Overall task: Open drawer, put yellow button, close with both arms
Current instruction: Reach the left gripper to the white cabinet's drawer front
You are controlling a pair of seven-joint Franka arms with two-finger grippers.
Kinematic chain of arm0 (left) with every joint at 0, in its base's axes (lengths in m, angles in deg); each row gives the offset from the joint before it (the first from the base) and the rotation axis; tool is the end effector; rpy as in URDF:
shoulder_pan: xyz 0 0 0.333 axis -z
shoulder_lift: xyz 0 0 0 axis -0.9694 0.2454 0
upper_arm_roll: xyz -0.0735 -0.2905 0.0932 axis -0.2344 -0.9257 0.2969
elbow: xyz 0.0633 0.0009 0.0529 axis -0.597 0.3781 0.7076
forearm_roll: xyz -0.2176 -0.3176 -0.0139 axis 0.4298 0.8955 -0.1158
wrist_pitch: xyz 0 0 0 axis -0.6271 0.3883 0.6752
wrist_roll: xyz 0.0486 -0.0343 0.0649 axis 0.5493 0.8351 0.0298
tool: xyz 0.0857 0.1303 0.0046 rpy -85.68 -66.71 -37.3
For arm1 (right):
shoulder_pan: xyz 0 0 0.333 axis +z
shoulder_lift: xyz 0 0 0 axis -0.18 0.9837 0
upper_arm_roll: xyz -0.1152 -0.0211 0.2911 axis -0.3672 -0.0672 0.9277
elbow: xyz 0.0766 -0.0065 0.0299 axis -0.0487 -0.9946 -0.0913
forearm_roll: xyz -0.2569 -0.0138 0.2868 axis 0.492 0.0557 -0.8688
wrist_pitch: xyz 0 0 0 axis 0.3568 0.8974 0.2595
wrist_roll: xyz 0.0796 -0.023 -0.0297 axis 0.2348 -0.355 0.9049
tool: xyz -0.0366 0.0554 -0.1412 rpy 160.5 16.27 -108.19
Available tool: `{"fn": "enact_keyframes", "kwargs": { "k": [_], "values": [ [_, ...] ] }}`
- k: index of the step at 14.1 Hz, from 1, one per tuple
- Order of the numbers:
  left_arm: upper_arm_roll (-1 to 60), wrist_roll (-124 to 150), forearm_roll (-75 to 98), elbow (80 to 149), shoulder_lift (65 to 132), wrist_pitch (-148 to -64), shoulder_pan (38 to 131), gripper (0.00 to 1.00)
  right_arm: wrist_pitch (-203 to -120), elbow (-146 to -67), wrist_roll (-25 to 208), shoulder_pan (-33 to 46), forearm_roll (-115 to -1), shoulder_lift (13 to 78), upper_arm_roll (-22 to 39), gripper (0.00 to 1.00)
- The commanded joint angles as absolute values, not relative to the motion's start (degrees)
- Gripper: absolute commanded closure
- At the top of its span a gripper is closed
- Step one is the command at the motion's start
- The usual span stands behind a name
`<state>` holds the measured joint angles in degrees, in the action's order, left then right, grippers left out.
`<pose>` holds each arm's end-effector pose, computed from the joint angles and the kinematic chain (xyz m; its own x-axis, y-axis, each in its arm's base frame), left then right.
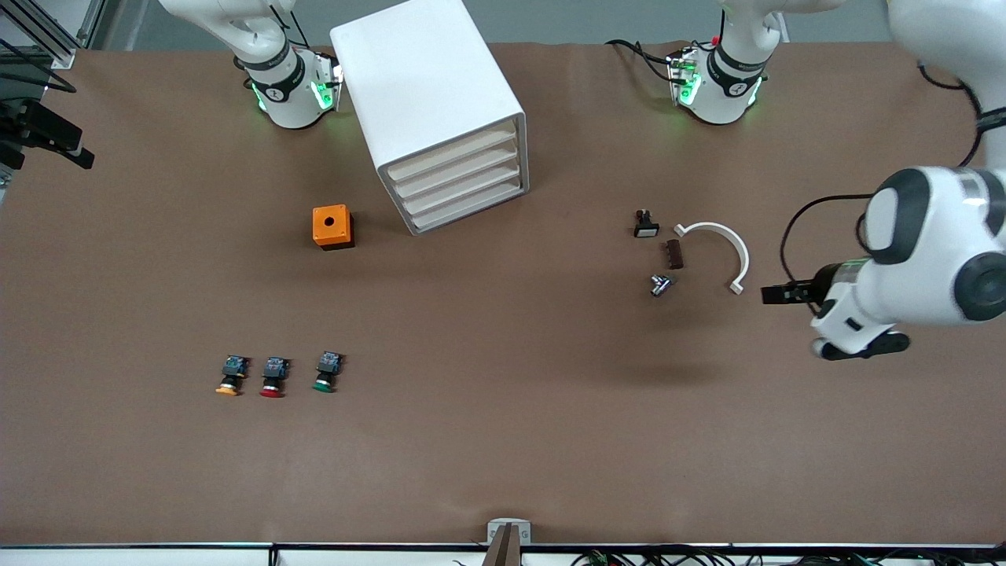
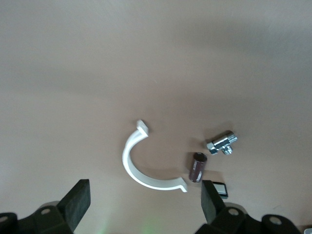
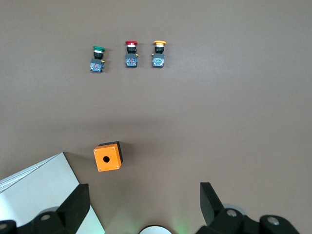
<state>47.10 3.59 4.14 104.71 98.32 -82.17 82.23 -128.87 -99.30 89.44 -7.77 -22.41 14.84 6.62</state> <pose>0.6060 -0.0795 0.3196 0.9200 0.1575 -0.3590 0.1418 -0.9874 -0.0697 0.4911 -0.0424 0.6151 0.9992 -0.0287 -0.0293 -0.0300 -0.9986 -0.0425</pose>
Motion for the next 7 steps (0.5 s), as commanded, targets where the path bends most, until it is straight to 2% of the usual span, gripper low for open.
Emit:
{"fn": "enact_keyframes", "kwargs": {
  "k": [1,4,7],
  "values": [
    [47.11,-6.09,3.39,103.30,102.16,-80.23,87.98,0.00,-128.60,-99.79,89.58,-8.17,-22.75,14.18,6.86,0.00],
    [46.85,-17.43,8.37,102.17,104.19,-79.45,93.96,0.00,-128.60,-99.79,89.58,-8.08,-22.66,14.10,6.86,0.00],
    [46.85,-32.18,20.05,95.94,107.96,-75.51,97.32,0.00,-128.60,-99.79,89.58,-8.00,-22.66,14.10,6.86,0.00]
  ]
}}
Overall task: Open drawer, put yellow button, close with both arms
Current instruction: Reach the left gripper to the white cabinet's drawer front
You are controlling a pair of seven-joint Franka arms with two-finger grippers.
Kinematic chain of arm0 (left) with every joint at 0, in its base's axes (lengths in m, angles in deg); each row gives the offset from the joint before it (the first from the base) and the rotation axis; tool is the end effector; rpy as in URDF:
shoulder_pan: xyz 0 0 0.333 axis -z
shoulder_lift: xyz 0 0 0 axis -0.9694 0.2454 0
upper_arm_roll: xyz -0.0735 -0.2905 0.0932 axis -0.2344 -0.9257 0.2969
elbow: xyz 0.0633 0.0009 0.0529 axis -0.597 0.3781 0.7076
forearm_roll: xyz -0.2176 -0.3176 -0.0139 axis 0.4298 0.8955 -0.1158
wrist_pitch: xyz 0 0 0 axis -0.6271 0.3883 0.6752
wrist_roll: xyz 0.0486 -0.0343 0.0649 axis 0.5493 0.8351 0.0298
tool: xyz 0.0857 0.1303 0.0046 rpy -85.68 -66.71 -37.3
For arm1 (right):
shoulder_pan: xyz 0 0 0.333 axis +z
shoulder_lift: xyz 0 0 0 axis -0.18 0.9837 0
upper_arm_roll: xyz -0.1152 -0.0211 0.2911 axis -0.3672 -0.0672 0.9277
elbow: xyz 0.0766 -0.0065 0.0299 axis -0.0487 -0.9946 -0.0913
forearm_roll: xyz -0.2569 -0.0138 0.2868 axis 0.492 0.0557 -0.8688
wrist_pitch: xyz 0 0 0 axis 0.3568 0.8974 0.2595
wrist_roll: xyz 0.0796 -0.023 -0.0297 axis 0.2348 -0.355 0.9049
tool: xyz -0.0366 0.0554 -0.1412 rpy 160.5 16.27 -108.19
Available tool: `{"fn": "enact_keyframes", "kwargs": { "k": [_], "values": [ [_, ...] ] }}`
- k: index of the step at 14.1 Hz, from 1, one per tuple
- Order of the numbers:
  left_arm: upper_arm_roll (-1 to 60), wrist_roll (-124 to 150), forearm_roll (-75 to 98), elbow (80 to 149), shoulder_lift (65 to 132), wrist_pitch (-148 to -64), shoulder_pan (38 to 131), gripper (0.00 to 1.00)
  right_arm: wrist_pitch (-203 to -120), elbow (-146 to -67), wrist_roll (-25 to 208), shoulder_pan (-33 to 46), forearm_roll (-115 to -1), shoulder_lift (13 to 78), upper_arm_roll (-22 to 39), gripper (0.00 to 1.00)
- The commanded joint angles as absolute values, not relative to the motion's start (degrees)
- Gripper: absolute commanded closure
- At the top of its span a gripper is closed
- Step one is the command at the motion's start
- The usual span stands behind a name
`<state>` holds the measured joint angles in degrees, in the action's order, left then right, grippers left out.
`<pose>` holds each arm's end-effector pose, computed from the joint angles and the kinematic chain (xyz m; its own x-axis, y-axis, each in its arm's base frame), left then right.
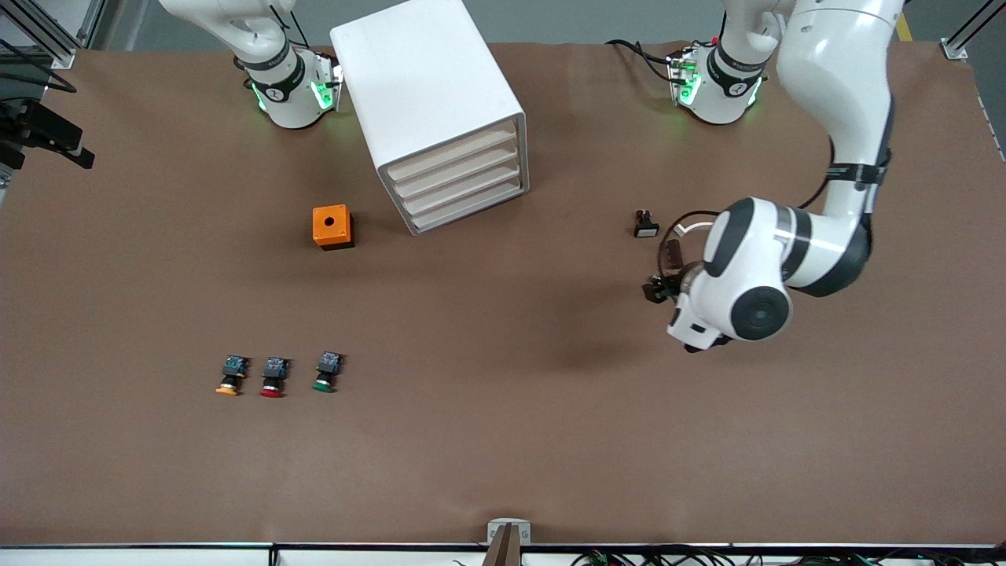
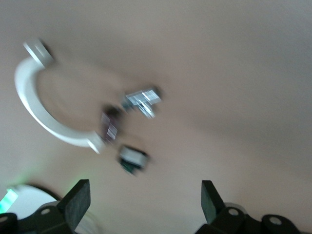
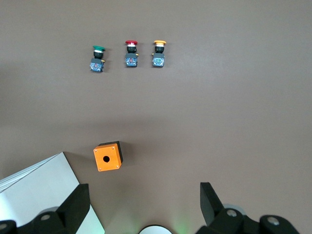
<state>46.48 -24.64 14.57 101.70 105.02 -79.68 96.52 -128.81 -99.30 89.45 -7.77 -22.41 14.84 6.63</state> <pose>0.5584 -0.2594 0.2710 0.7803 0.4145 -0.4683 0.3746 -0.9094 -0.1809 0.4910 -0.0423 0.6150 0.9991 -0.0283 -0.0304 -0.0296 -0.9987 -0.0426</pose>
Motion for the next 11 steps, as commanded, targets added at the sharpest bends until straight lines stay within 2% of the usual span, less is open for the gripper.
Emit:
{"fn": "enact_keyframes", "kwargs": {
  "k": [1,5,11],
  "values": [
    [46.85,-37.37,23.92,94.44,109.19,-73.22,98.11,0.00,-128.60,-99.79,89.67,-7.99,-22.66,14.10,6.86,0.00],
    [46.85,-59.94,41.84,93.19,111.22,-70.83,100.48,0.00,-128.69,-99.79,89.67,-7.99,-22.57,14.18,6.86,0.00],
    [45.97,-89.06,57.08,93.11,113.33,-68.37,103.65,0.00,-128.60,-99.70,89.67,-7.99,-22.48,14.10,6.86,0.00]
  ]
}}
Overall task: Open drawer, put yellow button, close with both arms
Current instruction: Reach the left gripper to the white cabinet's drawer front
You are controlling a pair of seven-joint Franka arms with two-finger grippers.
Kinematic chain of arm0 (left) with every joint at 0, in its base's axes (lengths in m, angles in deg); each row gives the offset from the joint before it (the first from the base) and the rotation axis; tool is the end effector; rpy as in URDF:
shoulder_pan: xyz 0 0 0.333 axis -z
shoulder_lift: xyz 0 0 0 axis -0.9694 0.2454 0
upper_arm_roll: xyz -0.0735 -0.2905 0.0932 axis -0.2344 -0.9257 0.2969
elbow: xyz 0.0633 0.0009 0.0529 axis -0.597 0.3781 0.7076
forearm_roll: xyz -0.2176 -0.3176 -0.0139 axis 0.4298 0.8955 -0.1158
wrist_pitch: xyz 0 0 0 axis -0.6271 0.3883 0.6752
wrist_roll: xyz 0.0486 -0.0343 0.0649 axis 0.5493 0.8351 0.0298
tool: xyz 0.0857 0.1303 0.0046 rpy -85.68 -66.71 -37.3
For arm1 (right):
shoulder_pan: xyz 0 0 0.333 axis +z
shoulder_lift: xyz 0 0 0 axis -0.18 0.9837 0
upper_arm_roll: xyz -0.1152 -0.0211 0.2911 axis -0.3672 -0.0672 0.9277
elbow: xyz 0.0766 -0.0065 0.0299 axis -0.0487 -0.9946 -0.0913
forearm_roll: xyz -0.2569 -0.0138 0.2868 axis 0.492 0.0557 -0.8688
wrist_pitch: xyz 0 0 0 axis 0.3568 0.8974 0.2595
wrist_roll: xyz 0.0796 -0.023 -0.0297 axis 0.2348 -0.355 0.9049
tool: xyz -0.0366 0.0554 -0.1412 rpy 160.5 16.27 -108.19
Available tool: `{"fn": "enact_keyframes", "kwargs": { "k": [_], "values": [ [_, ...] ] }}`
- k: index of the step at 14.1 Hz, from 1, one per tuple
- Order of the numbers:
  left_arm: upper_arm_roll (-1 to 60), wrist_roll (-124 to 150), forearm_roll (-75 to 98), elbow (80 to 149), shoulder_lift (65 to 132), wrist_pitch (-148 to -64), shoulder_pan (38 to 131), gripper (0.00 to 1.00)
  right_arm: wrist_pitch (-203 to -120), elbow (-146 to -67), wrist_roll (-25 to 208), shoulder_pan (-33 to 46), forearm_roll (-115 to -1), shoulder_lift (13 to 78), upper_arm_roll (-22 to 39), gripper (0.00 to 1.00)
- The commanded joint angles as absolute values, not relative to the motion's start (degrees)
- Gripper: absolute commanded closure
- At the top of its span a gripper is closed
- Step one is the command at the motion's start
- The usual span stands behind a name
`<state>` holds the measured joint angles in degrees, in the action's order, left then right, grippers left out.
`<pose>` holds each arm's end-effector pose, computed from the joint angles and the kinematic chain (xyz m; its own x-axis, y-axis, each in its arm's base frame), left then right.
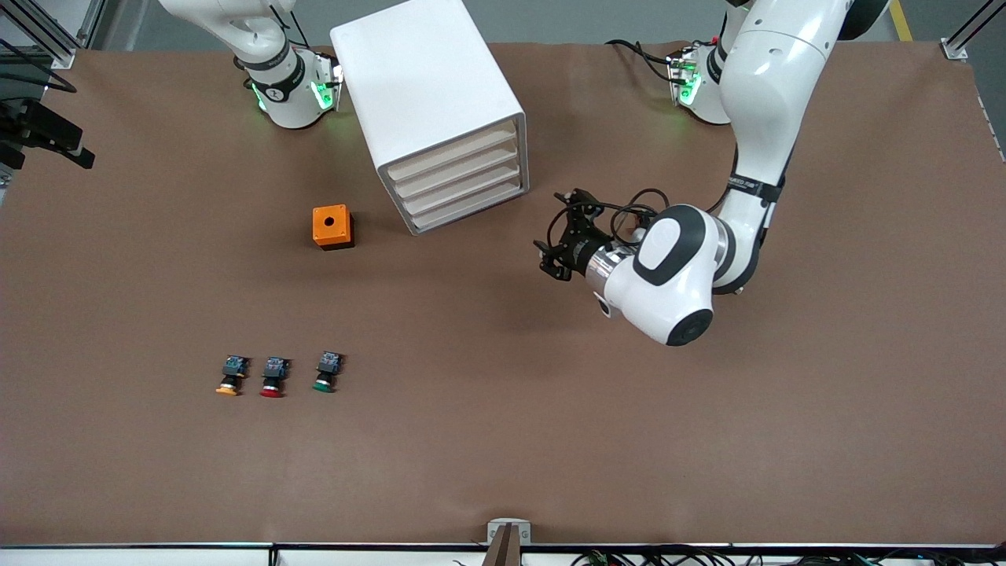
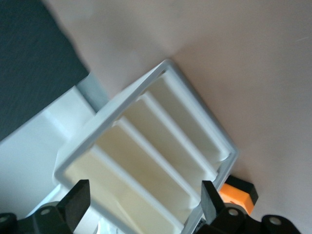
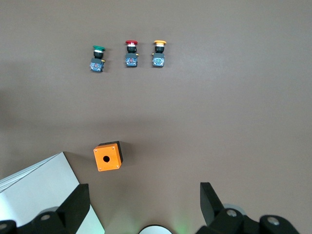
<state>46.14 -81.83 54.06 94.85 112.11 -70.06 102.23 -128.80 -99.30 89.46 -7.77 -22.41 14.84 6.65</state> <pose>0.5034 -0.4135 0.2945 -0.1774 0.7973 -0.5769 0.6459 -0.3480 -0.6795 0.4909 -0.0421 0.6150 0.9991 -0.0278 -0.0305 -0.0291 -0.9987 -0.0425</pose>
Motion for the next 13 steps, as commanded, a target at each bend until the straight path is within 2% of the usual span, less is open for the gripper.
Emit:
{"fn": "enact_keyframes", "kwargs": {
  "k": [1,6,8,11,13],
  "values": [
    [45.45,-92.58,58.22,93.19,113.60,-68.37,104.35,0.00,-128.60,-99.70,89.67,-8.08,-22.48,14.18,6.86,0.00],
    [41.85,-105.00,61.31,93.63,117.02,-67.93,105.15,0.01,-128.60,-99.61,89.58,-8.08,-22.57,14.18,6.86,0.00],
    [40.62,-106.41,61.92,93.63,119.04,-66.53,104.89,0.05,-128.60,-99.61,89.49,-8.00,-22.48,14.18,6.86,0.00],
    [39.56,-107.20,65.78,94.51,120.36,-63.98,105.15,0.21,-128.69,-99.26,89.49,-7.99,-22.48,14.27,6.86,0.00],
    [39.20,-109.13,65.97,96.08,120.37,-63.53,105.32,0.27,-128.69,-99.17,89.49,-7.91,-22.48,14.27,6.86,0.00]
  ]
}}
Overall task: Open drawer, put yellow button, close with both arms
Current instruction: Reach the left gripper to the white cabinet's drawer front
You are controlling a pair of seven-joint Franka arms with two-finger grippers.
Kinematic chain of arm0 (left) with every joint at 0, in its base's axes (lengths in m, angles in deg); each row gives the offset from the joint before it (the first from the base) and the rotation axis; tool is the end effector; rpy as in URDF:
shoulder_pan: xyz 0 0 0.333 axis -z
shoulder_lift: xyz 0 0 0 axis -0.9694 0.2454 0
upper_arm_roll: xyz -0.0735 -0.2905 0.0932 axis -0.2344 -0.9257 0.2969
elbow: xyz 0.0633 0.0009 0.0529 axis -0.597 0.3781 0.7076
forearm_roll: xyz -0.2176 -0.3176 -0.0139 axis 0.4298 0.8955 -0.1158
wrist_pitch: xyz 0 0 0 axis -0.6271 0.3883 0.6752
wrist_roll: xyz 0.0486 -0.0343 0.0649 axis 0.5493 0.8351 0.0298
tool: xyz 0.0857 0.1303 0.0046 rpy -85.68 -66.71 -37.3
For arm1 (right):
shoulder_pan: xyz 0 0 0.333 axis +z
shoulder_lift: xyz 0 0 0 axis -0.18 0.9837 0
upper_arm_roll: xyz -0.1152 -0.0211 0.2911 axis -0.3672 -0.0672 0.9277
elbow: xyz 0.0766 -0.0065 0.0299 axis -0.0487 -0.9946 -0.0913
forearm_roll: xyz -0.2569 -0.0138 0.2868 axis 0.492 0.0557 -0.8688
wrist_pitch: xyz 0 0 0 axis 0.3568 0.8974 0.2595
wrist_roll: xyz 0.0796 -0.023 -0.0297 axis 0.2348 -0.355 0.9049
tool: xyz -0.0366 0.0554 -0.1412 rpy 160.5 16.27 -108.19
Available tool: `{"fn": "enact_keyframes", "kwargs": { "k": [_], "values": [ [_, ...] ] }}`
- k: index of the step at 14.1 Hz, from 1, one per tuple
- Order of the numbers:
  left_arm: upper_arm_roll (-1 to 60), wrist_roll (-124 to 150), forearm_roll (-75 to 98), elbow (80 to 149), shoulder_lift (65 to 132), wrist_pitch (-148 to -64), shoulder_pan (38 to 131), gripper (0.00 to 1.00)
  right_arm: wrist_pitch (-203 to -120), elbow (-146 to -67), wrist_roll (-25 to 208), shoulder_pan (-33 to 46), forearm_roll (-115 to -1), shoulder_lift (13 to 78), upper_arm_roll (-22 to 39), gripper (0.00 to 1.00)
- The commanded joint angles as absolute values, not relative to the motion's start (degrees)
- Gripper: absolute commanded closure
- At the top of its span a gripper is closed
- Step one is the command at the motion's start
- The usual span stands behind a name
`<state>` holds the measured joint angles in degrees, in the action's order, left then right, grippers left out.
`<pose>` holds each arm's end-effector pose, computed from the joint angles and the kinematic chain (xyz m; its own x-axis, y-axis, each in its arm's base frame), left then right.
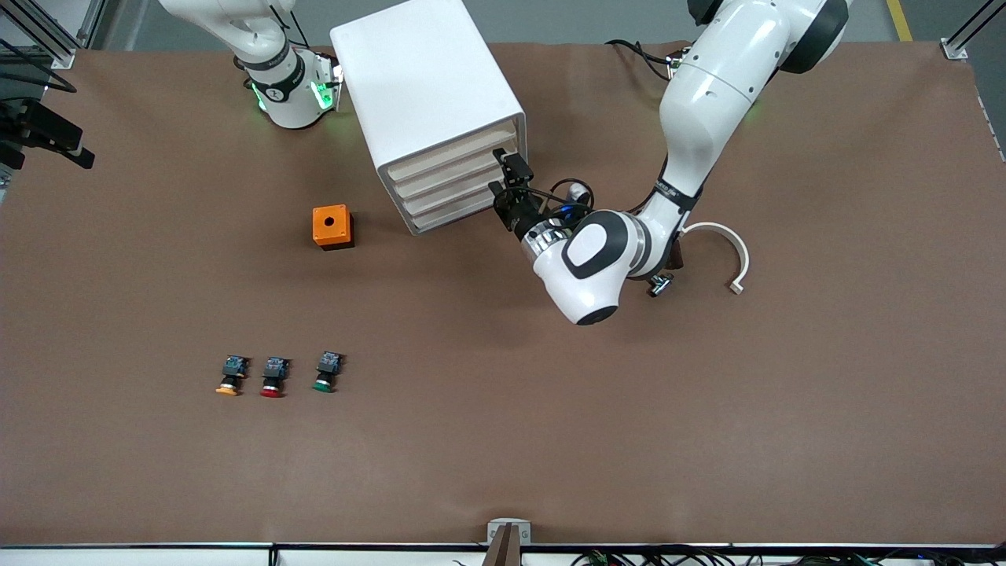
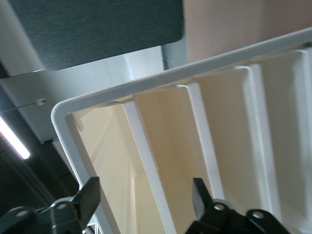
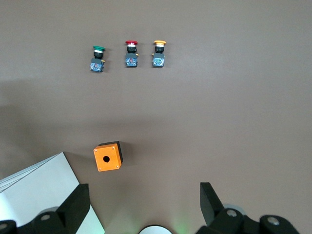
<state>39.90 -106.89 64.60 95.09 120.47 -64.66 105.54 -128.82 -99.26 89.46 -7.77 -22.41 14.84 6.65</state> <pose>0.4189 -0.4926 0.2455 -0.4138 0.8834 -0.2198 0.2117 -0.1414 -0.9670 0.4910 -0.0421 0.6154 0.9992 -0.0278 -0.0295 -0.0291 -0.9987 -0.0425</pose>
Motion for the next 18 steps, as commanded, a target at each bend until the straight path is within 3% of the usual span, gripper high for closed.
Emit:
{"fn": "enact_keyframes", "kwargs": {
  "k": [1,5,13,18],
  "values": [
    [38.59,-109.66,65.97,96.79,120.45,-63.53,105.24,0.28,-128.60,-99.26,89.49,-7.91,-22.48,14.27,6.86,0.00],
    [37.97,-111.86,66.06,97.76,120.89,-63.53,106.46,0.37,-128.60,-99.26,89.49,-7.91,-22.48,14.36,6.86,0.00],
    [37.79,-115.37,67.11,97.76,121.60,-63.53,109.54,0.77,-129.04,-99.26,89.58,-7.38,-19.94,14.27,7.04,0.00],
    [37.80,-118.27,67.20,97.59,121.68,-63.62,109.37,0.91,-128.69,-99.17,89.32,-7.38,-19.94,14.45,6.95,0.00]
  ]
}}
